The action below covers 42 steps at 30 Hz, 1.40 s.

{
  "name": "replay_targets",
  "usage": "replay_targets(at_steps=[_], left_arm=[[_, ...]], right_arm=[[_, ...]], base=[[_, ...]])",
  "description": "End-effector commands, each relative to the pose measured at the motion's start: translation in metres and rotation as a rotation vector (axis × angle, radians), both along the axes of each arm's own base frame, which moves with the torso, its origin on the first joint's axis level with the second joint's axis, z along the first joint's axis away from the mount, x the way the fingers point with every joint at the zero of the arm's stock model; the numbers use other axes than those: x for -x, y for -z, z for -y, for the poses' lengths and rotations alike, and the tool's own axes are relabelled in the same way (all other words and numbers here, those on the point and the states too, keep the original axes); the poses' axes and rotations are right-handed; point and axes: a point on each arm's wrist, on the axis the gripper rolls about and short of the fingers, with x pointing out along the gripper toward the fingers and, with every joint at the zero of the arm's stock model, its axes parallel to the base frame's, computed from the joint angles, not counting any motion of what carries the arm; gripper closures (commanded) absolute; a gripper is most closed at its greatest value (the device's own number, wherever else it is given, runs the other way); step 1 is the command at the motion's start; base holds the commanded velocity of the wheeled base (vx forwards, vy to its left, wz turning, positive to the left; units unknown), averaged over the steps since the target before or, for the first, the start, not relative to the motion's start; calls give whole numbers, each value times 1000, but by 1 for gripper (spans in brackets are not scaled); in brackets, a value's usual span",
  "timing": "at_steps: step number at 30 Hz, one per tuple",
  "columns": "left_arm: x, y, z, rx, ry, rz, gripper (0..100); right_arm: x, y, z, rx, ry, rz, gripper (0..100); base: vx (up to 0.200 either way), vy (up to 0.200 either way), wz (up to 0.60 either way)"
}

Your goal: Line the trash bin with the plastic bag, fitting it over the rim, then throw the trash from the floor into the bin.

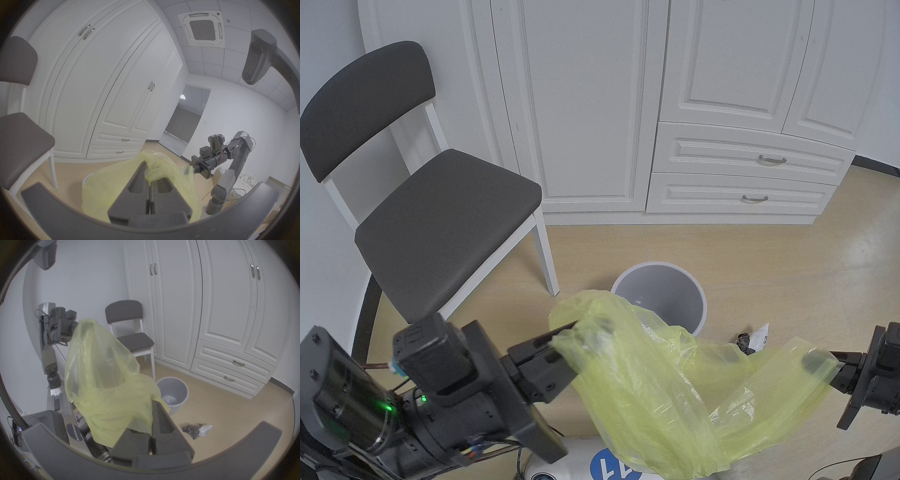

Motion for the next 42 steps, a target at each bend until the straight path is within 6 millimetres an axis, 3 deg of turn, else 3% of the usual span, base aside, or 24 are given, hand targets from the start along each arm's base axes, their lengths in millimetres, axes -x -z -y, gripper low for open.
replay_targets(at_steps=[1, 4, 7, 11, 14, 21, 30, 42], left_arm=[[-28, 20, 51, -13, 26, -5, 100], [-34, 15, 81, 24, 62, 21, 100], [-40, 9, 99, 64, 70, 43, 100], [-49, 11, 107, 74, 51, 41, 100], [-53, 10, 109, 88, 7, 31, 100], [-69, 18, 107, 77, -57, 18, 100], [-130, 46, 110, 52, -192, 4, 100], [-168, 71, 121, 64, -230, -16, 100]], right_arm=[[-14, -30, -20, -70, -79, 49, 100], [-24, -55, -36, -194, -96, 50, 100], [-22, -60, -47, -335, -139, -29, 100], [-24, -59, -61, -390, -173, -74, 100], [-34, -47, -74, -387, -169, -90, 100], [-52, -27, -84, -367, -125, -122, 100], [-114, 1, -95, -468, 28, -86, 100], [-167, 45, -97, -489, 125, -42, 100]], base=[[0, 0, 0], [0, 0, 0], [0, 0, 0], [0, 0, 0], [0, 0, 0], [0, 0, 0], [0, 0, 0], [0, 0, 0]])
